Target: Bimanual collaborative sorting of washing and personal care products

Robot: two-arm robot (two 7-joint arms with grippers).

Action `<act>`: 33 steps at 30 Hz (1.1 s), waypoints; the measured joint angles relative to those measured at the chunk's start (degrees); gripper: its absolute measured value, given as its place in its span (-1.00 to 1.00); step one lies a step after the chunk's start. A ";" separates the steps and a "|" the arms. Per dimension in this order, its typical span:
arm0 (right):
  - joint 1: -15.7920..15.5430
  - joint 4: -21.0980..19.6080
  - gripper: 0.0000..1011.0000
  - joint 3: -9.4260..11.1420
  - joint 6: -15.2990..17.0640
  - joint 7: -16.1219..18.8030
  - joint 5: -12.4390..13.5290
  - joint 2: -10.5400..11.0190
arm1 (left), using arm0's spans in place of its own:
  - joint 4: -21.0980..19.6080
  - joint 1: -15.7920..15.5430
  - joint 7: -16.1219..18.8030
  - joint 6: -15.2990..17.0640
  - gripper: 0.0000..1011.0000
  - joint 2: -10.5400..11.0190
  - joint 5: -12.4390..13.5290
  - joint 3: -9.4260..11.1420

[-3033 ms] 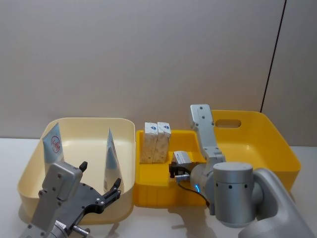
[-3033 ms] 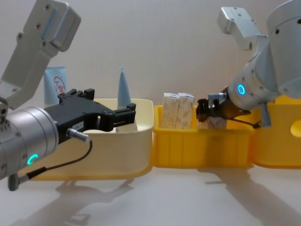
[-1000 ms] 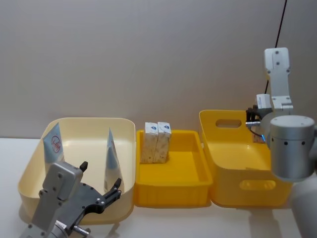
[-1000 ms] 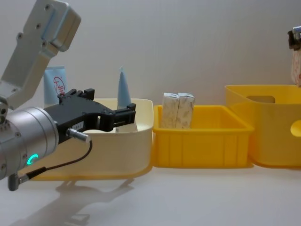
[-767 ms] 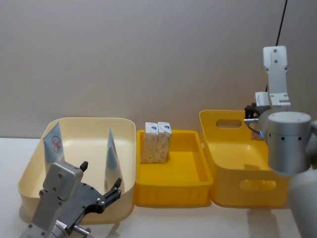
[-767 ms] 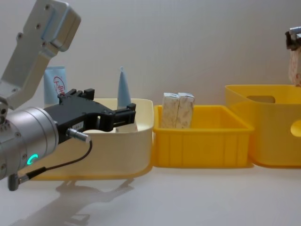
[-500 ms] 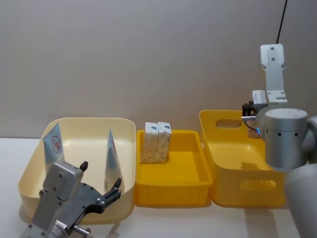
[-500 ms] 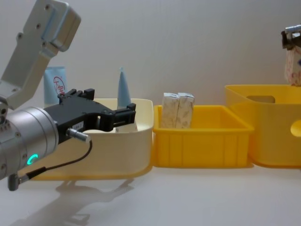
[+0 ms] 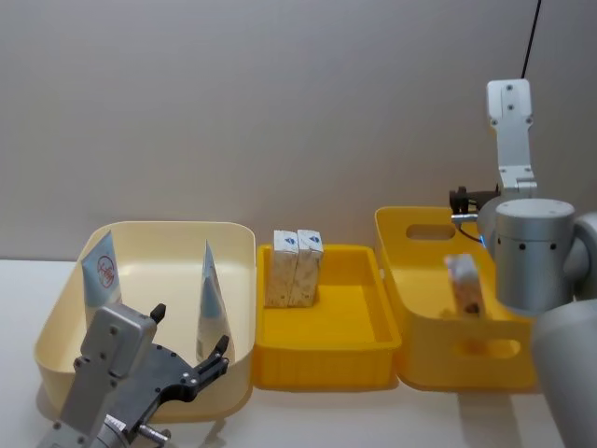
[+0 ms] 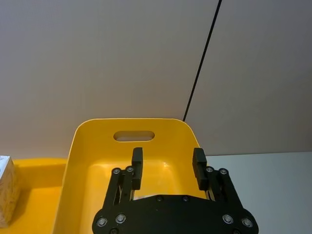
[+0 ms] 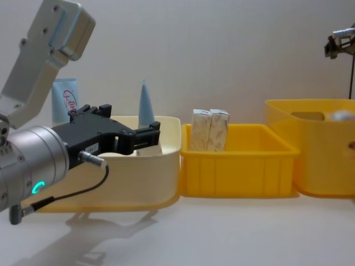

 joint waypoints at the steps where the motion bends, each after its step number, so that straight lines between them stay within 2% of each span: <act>1: 0.03 0.07 0.28 0.00 -0.01 0.01 0.00 -0.01 | 0.00 0.00 0.00 0.00 0.98 0.00 0.00 0.00; 3: 0.14 0.23 0.35 0.01 -0.03 0.02 0.00 -0.04 | 0.00 0.00 0.00 0.00 0.98 0.00 0.00 0.00; 5: 0.20 0.33 0.55 0.02 -0.05 0.03 0.00 -0.07 | 0.00 0.00 0.00 0.00 0.98 0.00 0.00 0.00; 7: 0.27 0.43 0.61 0.03 -0.09 0.05 0.00 -0.08 | 0.00 0.00 0.00 0.00 0.98 0.00 0.00 0.00; 8: 0.29 0.46 0.71 0.03 -0.10 0.05 0.00 -0.09 | 0.00 0.00 0.00 0.00 0.98 0.00 0.00 0.00; 9: 0.33 0.53 0.71 0.04 -0.14 0.06 0.00 -0.09 | 0.00 0.00 0.00 0.00 0.98 0.00 0.00 0.00; 12: 0.37 0.62 0.91 0.06 -0.18 0.07 0.00 -0.11 | 0.00 0.00 0.00 0.00 0.98 0.00 0.00 0.00; 14: 0.40 0.66 0.97 0.06 -0.20 0.08 0.00 -0.11 | 0.00 0.00 0.00 0.00 0.98 0.00 0.00 0.00; 23: 0.49 0.82 0.98 0.07 -0.26 0.12 0.01 -0.16 | 0.00 -0.56 -0.43 0.15 0.98 -0.07 0.00 -0.11; 33: 0.53 0.89 0.98 0.07 -0.28 0.13 0.01 -0.18 | 1.65 -3.23 -2.06 0.41 0.98 -1.11 -0.13 -0.20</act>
